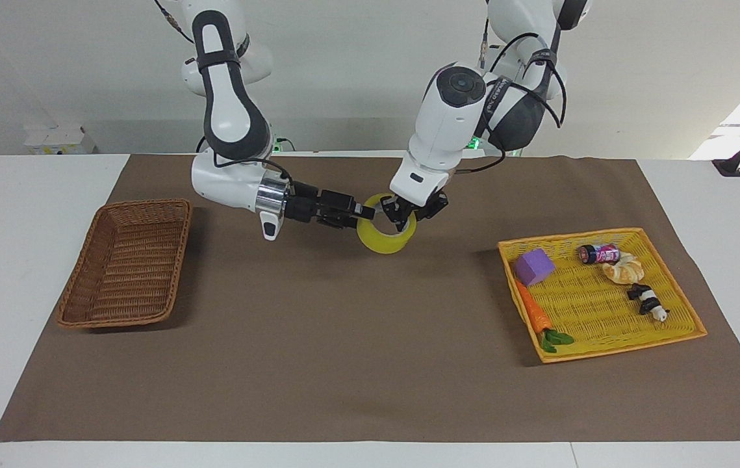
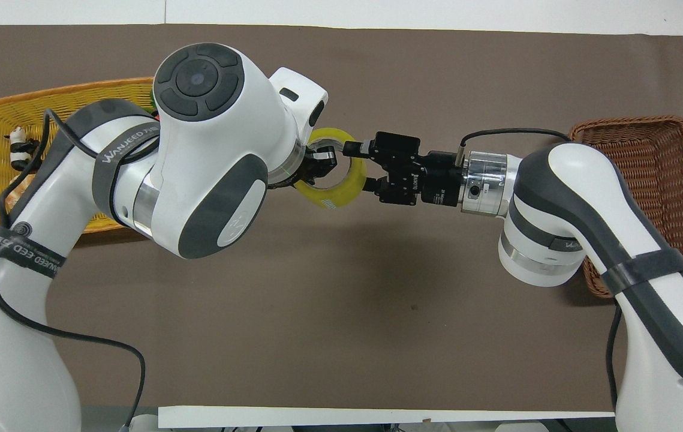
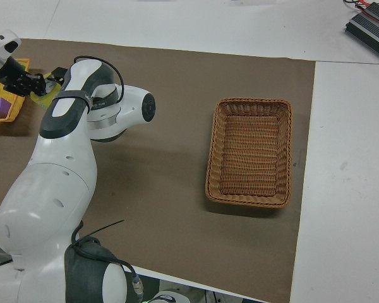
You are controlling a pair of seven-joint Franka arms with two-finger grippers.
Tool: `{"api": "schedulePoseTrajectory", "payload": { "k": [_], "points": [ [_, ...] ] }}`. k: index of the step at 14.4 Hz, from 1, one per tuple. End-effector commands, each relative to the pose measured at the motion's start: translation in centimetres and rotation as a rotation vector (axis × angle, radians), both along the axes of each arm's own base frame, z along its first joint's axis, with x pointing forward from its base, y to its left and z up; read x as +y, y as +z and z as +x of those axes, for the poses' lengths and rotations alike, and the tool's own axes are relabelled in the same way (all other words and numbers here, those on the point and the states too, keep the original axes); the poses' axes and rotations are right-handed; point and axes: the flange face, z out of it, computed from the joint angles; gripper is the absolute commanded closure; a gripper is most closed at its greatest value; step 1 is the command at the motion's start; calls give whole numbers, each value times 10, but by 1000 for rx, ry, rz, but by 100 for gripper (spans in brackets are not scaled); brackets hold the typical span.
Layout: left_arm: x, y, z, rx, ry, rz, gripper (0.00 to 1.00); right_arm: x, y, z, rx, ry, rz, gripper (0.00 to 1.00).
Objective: Move tape to another basket
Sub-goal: 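Grasp the tape with the right gripper while the left gripper releases it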
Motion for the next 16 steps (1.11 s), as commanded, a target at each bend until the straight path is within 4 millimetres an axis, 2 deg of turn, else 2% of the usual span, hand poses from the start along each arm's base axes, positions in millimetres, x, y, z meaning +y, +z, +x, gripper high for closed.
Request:
{"api": "schedulePoseTrajectory", "payload": {
  "k": [1, 3, 5, 8, 9, 10, 11, 12, 13, 14, 16],
  "points": [
    [5, 8, -8, -5, -10, -4, 100, -8, 1, -4, -25, -15, 3, 53],
    [4, 8, -9, -4, -12, -4, 100, -9, 1, -4, -23, -11, 9, 82],
    [3, 10, -8, -10, -11, -9, 100, -9, 1, -4, -24, -11, 8, 99],
    [4, 11, -9, -6, -10, -8, 100, -9, 2, -3, -27, -11, 9, 100],
    [1, 12, -10, -10, -13, -11, 80, -11, 2, -2, -27, -14, 9, 100],
    [-8, 20, -15, -20, -10, -18, 71, -12, 2, -2, -27, -15, 9, 100],
    [-3, 28, -12, -22, 14, -25, 54, -12, 3, -1, -27, -16, 11, 100],
    [1, 38, -13, -29, 27, -29, 2, -12, 3, -1, -27, -15, 12, 100],
    [10, 47, -15, -22, 32, -21, 0, -12, 3, -1, -27, -15, 12, 100],
    [26, 68, -17, -31, 38, -27, 0, -13, 3, -1, -29, -14, 12, 100],
    [86, 106, -7, -25, 112, -19, 0, -30, 5, 6, -49, 7, -21, 100]
  ]
}}
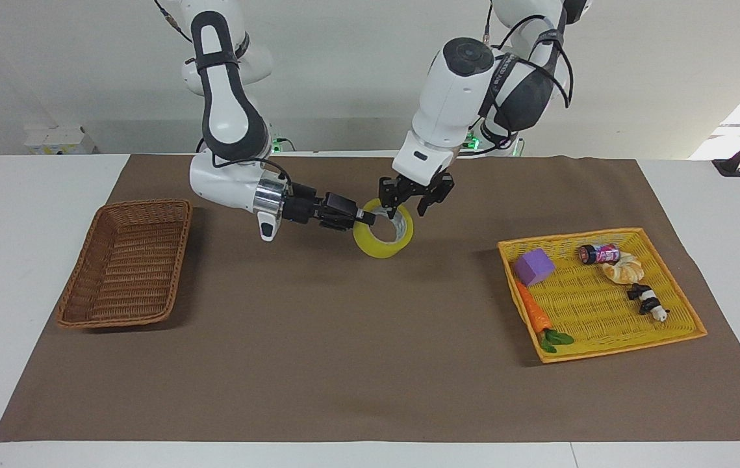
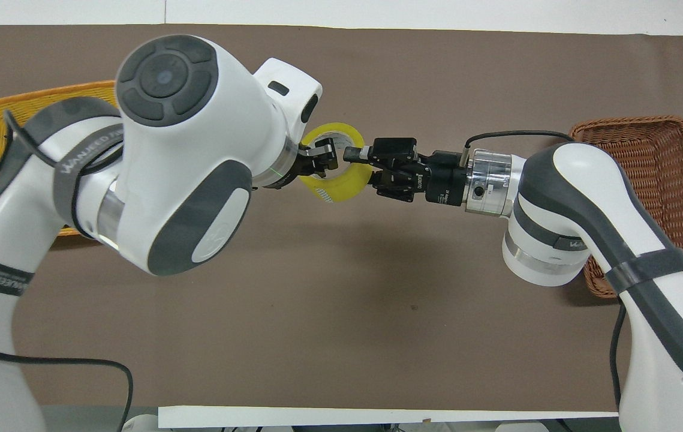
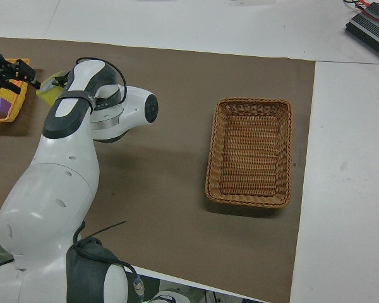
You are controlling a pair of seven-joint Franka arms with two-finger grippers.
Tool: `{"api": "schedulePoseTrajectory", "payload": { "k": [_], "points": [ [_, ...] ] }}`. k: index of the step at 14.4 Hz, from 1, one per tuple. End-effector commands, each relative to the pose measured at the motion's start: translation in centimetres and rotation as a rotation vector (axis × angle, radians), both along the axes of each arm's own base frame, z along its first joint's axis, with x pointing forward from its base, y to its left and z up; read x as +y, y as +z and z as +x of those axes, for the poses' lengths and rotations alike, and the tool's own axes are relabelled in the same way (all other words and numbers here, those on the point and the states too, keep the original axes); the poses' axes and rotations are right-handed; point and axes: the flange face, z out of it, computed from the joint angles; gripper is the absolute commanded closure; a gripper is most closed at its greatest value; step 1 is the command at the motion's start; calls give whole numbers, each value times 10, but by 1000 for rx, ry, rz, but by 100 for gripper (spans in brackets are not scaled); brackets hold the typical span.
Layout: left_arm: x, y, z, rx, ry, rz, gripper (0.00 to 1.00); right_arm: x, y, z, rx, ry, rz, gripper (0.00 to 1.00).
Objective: Move tape to another basket
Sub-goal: 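Carry the tape with the right gripper while the left gripper withdraws, then lower the tape into the brown basket and open the right gripper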
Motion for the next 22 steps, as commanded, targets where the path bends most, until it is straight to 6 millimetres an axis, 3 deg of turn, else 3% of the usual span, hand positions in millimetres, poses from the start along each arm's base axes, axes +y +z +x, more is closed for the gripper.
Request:
{"api": "schedulePoseTrajectory", "payload": {
  "k": [1, 2, 4, 8, 10, 12, 14, 16, 19, 22],
  "points": [
    [94, 60, 3, 11, 97, 14, 0, -43, 13, 13, -55, 61, -61, 100],
    [147, 75, 11, 19, 120, 26, 0, -77, 14, 22, -65, 90, -94, 100],
    [234, 68, 27, 93, 96, 112, 1, -145, 22, 30, -74, 133, -137, 100],
    [364, 71, 38, 70, 42, 203, 0, -304, 41, 34, -67, 218, -370, 100],
    [394, 69, 39, 72, 97, 203, 0, -385, 20, 16, -106, 277, -398, 100],
    [410, 69, 39, 72, 127, 203, 0, -456, 0, 15, -167, 382, -439, 100],
    [415, 69, 36, 82, 131, 203, 0, -482, 2, 9, -187, 434, -497, 100],
    [404, 70, 38, 71, 116, 204, 0, -500, -16, 0, -223, 472, -505, 100],
    [401, 73, 43, 41, 103, 205, 0, -500, -39, -7, -219, 483, -487, 100],
    [396, 98, 41, -11, 105, 194, 0, -498, -64, -16, -213, 480, -470, 100]
  ]
}}
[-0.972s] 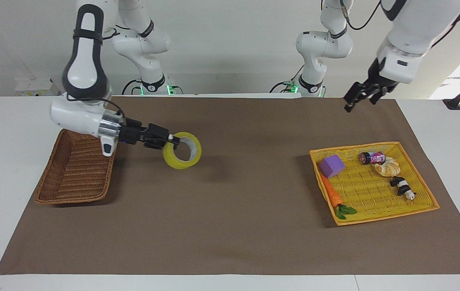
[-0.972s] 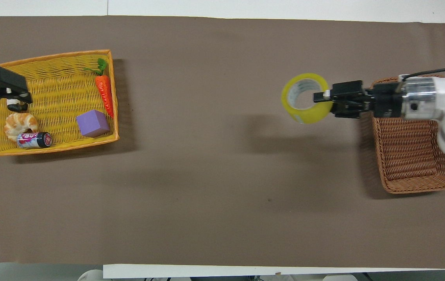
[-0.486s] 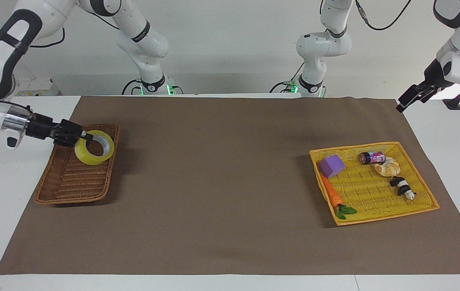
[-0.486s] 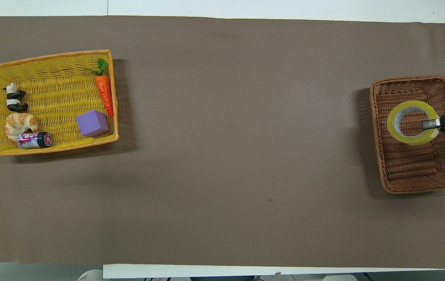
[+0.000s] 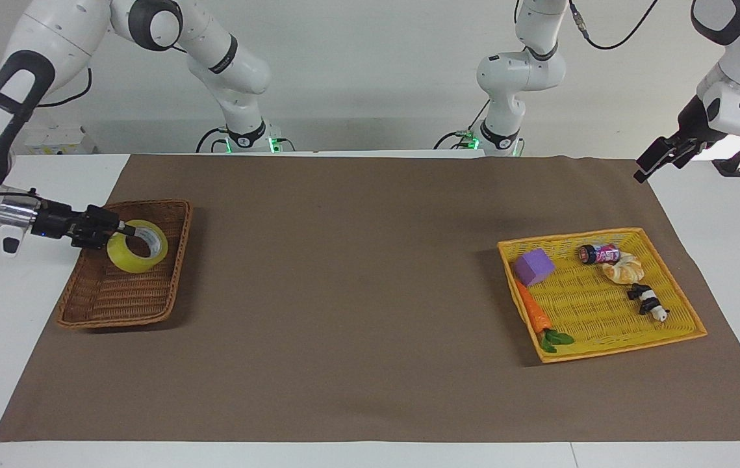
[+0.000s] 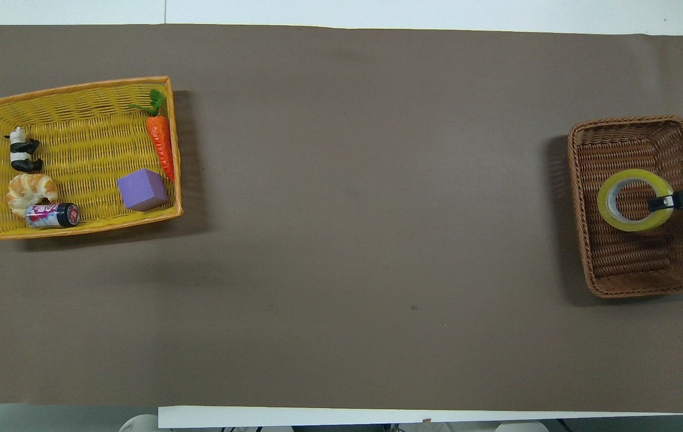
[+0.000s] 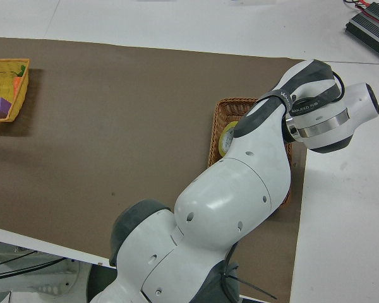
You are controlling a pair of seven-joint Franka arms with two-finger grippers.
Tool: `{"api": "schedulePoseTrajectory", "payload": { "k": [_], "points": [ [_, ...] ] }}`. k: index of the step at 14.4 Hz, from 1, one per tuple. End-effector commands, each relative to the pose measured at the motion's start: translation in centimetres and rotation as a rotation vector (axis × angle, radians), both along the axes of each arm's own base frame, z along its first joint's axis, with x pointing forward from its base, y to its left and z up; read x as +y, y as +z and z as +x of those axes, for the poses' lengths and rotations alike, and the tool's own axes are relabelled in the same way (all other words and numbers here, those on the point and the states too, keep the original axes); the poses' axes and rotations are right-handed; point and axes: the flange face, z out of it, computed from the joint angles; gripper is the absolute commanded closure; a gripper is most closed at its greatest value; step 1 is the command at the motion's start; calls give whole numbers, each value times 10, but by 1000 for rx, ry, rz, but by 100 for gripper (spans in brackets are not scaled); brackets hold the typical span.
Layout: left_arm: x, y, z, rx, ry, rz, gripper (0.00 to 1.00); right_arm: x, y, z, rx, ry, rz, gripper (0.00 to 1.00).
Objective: Move tape to another basket
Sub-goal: 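Lower the tape into the brown basket and open the right gripper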
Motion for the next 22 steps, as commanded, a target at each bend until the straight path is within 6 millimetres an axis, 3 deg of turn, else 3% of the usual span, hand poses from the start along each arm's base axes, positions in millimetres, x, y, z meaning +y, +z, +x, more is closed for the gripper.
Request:
{"api": "schedulePoseTrajectory", "payload": {
  "k": [1, 3, 6, 7, 8, 10, 12, 15, 17, 19, 22],
  "points": [
    [-2, 35, -9, -52, -9, 6, 0, 5, -14, -10, -2, 9, 10, 100],
    [1, 56, -13, -72, -2, -17, 0, 2, -20, -11, -31, 10, -10, 100],
    [-8, 57, -14, -74, -19, -18, 0, 2, -25, -13, -20, 38, -49, 99],
    [-8, 57, -14, -74, -19, -22, 0, 1, -25, -11, -22, 47, -73, 95],
    [-9, 57, -14, -74, -21, -21, 0, 1, -25, -10, -22, 54, -91, 83],
    [-9, 61, -16, -86, -25, -19, 0, 2, -24, -8, -17, 55, -102, 48],
    [-7, 58, -13, -106, -33, -17, 0, 12, -23, 0, -22, 78, -126, 0],
    [-6, 40, -28, -51, -23, -12, 0, 11, -11, 7, -53, 92, -189, 0],
    [-7, 38, -34, -38, -22, -11, 0, 23, 5, 17, -83, 142, -267, 0],
    [-8, 39, -34, -40, -26, -11, 0, 35, 37, 26, -134, 209, -395, 0],
    [-8, 39, -35, -41, -24, -11, 0, 71, 100, 35, -185, 285, -570, 0]
  ]
}}
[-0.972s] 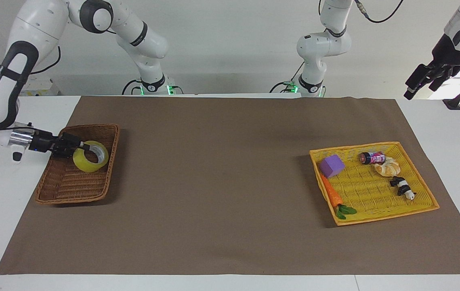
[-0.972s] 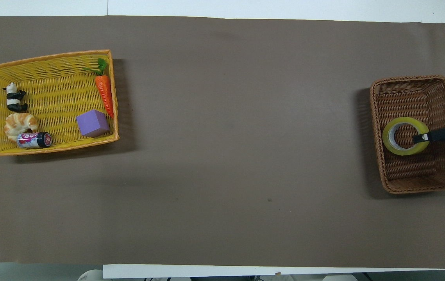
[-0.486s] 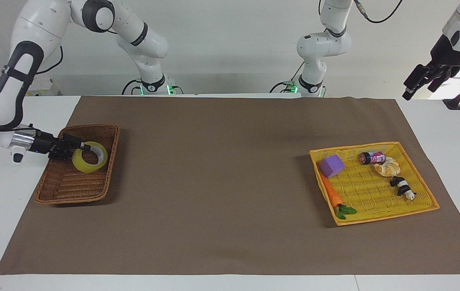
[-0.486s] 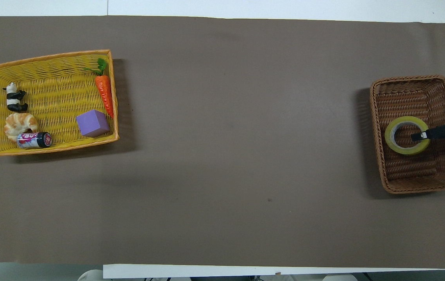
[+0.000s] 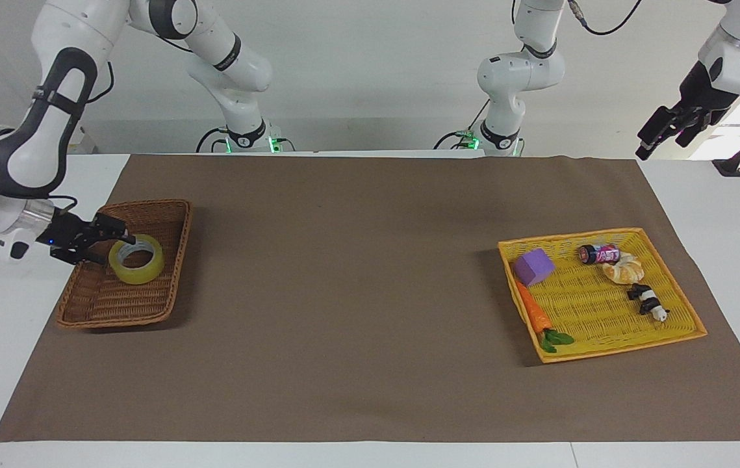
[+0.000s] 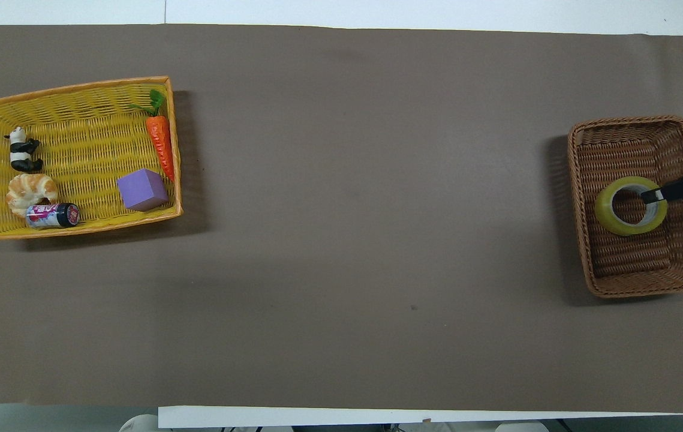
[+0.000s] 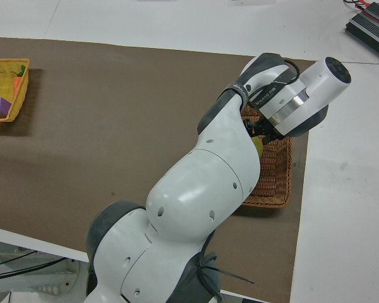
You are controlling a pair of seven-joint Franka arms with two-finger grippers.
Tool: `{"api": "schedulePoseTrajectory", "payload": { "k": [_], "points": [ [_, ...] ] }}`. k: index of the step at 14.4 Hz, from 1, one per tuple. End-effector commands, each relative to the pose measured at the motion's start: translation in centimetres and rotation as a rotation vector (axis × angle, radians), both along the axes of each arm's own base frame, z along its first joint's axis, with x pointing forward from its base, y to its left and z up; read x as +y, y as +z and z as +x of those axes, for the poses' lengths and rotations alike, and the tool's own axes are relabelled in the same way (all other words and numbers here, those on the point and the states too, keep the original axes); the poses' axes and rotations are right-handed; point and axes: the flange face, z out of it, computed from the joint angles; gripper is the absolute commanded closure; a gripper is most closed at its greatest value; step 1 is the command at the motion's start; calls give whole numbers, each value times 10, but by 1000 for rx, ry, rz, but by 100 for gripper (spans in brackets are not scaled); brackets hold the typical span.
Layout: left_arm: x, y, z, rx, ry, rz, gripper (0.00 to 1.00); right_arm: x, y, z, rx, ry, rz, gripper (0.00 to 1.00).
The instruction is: Move tape to another basket
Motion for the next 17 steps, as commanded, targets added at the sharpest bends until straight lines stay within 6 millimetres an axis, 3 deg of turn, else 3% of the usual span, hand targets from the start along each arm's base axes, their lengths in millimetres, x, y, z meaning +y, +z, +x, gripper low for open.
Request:
{"api": "schedulePoseTrajectory", "payload": {
  "k": [1, 4, 6, 8, 10, 12, 17],
  "points": [
    [4, 0, -8, 4, -4, -6, 0, 29, 63, -5, -44, -15, -132, 0],
    [3, -1, -8, 6, -6, -6, 0, 66, 114, 0, -46, -119, -262, 0],
    [3, -1, -8, 6, -6, -6, 0, 92, 138, -10, 1, -219, -303, 0],
    [3, -1, -8, 6, -4, -6, 0, 104, 160, -27, 45, -308, -307, 0],
    [3, -1, -8, 6, -4, -6, 0, 126, 184, -28, 44, -274, -333, 0],
    [3, 0, -8, 4, -4, -6, 0, 143, 202, -39, 27, -227, -390, 0],
    [3, -1, -8, 6, -6, -6, 0, 161, 216, -48, 6, -248, -430, 0]
  ]
}}
